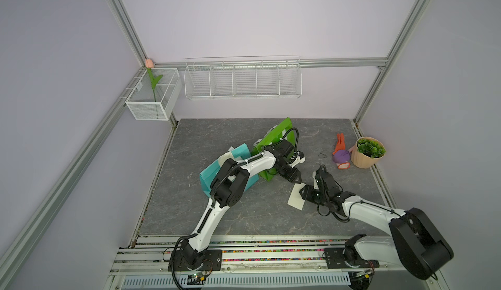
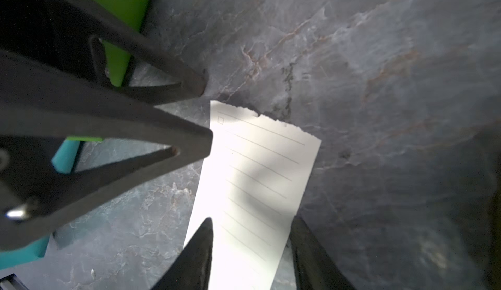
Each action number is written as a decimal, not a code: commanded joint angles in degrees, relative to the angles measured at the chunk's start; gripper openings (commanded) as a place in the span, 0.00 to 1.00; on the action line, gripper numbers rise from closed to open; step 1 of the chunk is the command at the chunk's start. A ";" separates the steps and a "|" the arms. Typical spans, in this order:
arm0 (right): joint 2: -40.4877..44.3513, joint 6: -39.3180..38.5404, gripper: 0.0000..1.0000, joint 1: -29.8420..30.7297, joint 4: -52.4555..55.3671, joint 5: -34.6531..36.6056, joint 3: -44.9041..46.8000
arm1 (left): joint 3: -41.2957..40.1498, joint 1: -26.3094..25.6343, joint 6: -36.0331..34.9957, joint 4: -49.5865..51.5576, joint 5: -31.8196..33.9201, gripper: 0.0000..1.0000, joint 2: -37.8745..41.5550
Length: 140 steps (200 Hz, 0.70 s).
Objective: Staple the receipts to the bags
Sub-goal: Pick up the receipt from the center of the board.
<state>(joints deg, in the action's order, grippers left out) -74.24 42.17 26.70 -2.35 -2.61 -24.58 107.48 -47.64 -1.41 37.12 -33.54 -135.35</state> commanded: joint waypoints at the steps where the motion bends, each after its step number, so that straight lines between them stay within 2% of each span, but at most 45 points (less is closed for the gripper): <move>1: -2.94 1.28 0.45 -0.23 2.29 0.81 1.05 | 0.28 -0.09 -1.24 2.37 -2.13 0.54 -1.54; 36: -4.20 1.35 0.42 -0.20 1.65 1.25 1.29 | 1.10 -0.08 -1.20 4.28 -3.11 0.46 -2.30; 74: -5.11 1.45 0.39 0.01 0.99 1.43 1.37 | -1.64 0.50 0.10 3.28 -1.68 0.44 -0.21; 97: -5.65 1.51 0.38 0.06 0.27 1.65 1.55 | -3.06 0.97 1.04 1.58 -2.68 0.37 0.74; 140: -3.95 0.77 0.37 0.06 0.80 2.04 1.21 | -2.73 0.88 1.75 0.88 -3.02 0.17 1.22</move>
<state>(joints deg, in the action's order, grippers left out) -77.80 42.22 26.72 -7.94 -2.13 -24.75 105.47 -46.78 -0.08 37.54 -36.42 -135.44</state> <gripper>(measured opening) 0.368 0.216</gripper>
